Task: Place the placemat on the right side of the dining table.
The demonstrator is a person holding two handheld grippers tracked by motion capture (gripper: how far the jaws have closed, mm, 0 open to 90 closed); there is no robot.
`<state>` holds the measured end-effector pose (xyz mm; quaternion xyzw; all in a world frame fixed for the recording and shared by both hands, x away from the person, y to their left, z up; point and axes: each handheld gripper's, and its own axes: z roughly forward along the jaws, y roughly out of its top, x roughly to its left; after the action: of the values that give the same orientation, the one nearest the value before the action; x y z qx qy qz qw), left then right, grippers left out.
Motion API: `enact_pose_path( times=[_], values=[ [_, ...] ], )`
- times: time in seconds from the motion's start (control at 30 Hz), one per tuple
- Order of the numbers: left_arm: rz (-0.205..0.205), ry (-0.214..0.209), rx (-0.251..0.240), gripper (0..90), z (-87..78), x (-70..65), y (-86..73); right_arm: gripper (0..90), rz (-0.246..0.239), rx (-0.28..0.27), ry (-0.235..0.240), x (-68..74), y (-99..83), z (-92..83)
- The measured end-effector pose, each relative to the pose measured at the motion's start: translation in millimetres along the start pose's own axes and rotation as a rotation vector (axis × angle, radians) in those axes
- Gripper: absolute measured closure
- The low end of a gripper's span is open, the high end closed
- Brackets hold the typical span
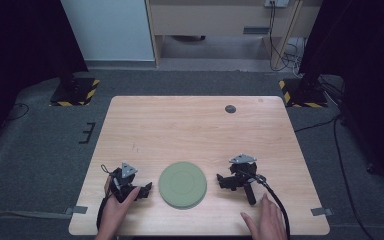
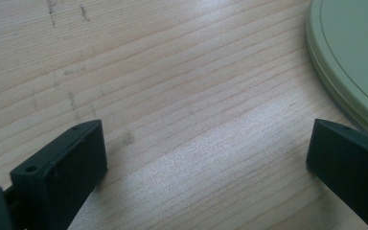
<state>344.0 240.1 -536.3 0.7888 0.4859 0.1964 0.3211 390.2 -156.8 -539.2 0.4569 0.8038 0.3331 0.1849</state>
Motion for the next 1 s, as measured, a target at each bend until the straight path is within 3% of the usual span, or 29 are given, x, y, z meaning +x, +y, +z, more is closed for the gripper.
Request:
enact_pose_path(
  times=[0.5,0.6,0.67,0.8,1.0],
  values=[
    [0.005,-0.007,0.001,0.0,0.2,0.7,0.3,0.4,0.011,0.001,-0.01,3.5,-0.7,-0.7],
    [0.006,-0.03,-0.007,0.0,-0.3,2.3,0.3,1.8,-0.03,0.007,0.034,5.9,0.1,-0.8],
    [-0.002,-0.049,-0.022,2.5,-2.2,3.5,0.6,6.2,-0.036,0.005,0.035,7.7,0.8,-4.7],
    [0.008,-0.07,-0.052,1.9,-8.4,0.8,0.3,5.2,-0.055,-0.056,0.069,14.6,4.4,-20.4],
    [0.014,-0.092,-0.057,2.1,-13.4,-8.8,-1.4,6.1,-0.085,-0.071,0.11,30.8,0.6,-33.2]
  ],
)
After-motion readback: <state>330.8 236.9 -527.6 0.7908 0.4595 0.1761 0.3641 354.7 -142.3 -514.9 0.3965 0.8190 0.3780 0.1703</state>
